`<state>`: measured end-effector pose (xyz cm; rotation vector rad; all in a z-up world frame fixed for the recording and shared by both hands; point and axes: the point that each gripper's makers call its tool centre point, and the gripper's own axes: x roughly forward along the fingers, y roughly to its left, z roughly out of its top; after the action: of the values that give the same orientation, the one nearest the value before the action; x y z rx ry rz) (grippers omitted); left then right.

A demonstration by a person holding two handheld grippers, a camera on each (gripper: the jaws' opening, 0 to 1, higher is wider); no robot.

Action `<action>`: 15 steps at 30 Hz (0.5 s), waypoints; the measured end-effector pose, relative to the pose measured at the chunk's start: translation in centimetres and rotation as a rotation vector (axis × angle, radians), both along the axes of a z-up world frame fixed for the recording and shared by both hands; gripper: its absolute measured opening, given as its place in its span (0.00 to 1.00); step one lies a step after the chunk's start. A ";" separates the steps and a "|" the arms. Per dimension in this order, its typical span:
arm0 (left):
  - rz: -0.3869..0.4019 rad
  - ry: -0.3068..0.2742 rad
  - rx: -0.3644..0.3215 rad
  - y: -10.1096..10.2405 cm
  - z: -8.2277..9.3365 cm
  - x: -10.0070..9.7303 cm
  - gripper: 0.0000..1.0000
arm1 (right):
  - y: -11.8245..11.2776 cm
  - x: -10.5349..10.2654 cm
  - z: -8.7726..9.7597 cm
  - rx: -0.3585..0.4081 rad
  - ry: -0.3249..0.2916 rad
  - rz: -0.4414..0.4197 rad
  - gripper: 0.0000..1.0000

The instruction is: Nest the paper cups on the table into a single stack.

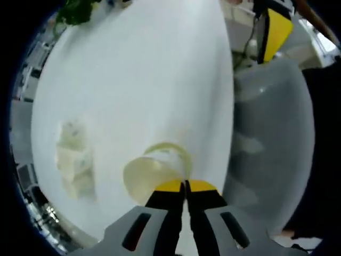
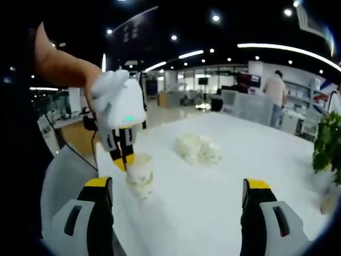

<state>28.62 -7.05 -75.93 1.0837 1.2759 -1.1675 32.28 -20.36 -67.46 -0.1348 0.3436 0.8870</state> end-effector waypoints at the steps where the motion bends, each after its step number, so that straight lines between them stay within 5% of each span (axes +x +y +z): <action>1: 0.000 -0.001 0.000 0.0 -0.2 0.1 0.00 | 0.0 0.0 0.0 0.000 0.000 0.000 1.00; 15: 0.019 0.004 0.001 0.1 -1.4 0.0 0.00 | -0.1 0.1 -0.2 0.002 0.007 -0.006 1.00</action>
<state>28.62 -6.90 -77.33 1.0682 1.2877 -1.1553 32.34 -20.42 -67.66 -0.1286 0.3497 0.8818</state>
